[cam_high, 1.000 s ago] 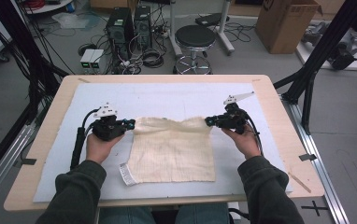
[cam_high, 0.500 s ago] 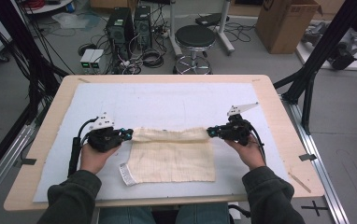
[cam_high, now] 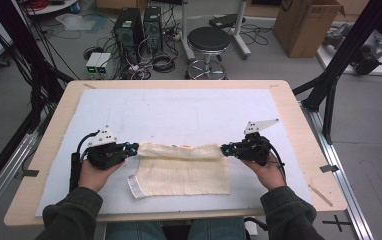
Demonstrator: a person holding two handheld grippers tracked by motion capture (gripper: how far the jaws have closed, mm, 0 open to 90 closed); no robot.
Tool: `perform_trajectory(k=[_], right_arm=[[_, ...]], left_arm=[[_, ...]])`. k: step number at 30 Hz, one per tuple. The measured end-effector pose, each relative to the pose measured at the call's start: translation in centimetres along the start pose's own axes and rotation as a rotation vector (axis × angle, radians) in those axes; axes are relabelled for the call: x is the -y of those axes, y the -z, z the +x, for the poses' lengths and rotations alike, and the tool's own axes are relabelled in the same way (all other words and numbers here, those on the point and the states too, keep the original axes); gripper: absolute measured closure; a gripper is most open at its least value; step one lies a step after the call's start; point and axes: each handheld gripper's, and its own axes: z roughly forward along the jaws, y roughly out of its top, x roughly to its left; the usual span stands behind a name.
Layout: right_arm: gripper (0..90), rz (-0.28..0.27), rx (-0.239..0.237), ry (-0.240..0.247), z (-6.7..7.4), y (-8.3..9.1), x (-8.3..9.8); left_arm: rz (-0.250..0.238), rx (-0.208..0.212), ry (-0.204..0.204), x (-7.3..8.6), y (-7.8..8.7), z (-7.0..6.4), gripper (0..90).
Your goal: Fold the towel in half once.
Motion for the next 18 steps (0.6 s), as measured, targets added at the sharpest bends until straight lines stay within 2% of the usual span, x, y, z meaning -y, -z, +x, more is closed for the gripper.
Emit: perform_trajectory(k=[15, 18], right_arm=[[84.7, 0.007, 0.002, 0.025, 1.8, 0.8, 1.3], [84.7, 0.021, 0.005, 0.035, 2.2, 0.8, 1.7]], left_arm=[[-0.016, 0.035, -0.034, 1.4, 1.9, -2.2, 87.1], [-0.003, 0.043, -0.046, 2.0, 2.0, -2.7, 87.1]])
